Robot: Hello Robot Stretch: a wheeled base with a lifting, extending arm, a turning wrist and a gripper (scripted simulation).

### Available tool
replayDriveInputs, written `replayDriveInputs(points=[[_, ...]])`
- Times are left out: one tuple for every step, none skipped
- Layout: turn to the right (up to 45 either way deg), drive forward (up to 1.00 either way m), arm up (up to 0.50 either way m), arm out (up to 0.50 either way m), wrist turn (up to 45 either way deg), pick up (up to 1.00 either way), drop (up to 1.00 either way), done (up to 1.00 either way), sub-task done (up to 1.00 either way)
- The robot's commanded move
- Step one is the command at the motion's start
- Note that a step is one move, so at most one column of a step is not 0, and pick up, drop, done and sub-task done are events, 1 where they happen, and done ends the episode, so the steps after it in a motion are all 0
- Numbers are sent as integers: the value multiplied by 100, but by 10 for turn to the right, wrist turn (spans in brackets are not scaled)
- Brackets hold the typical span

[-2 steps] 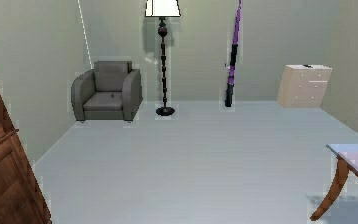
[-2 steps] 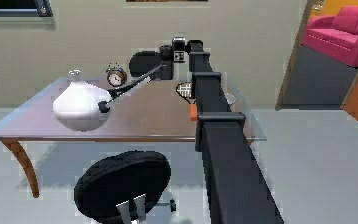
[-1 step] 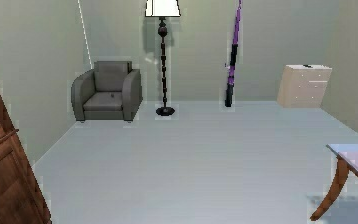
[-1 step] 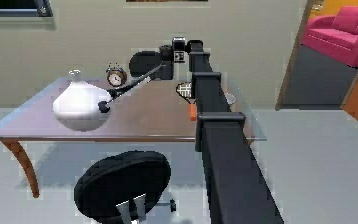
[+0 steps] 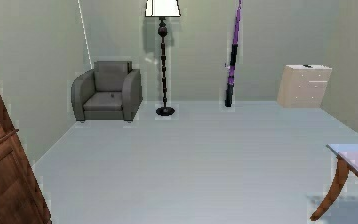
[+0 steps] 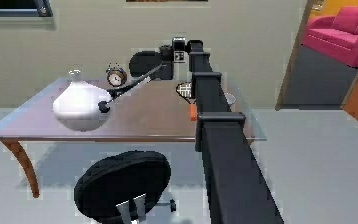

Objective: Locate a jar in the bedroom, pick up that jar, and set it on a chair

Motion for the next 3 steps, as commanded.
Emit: replayDriveInputs(points=[[0, 0, 0, 0, 0, 0, 100, 0, 0], [0, 0, 0, -10, 0, 0, 0, 0, 0], [0, 0, 0, 0, 0, 0, 0, 100, 0]])
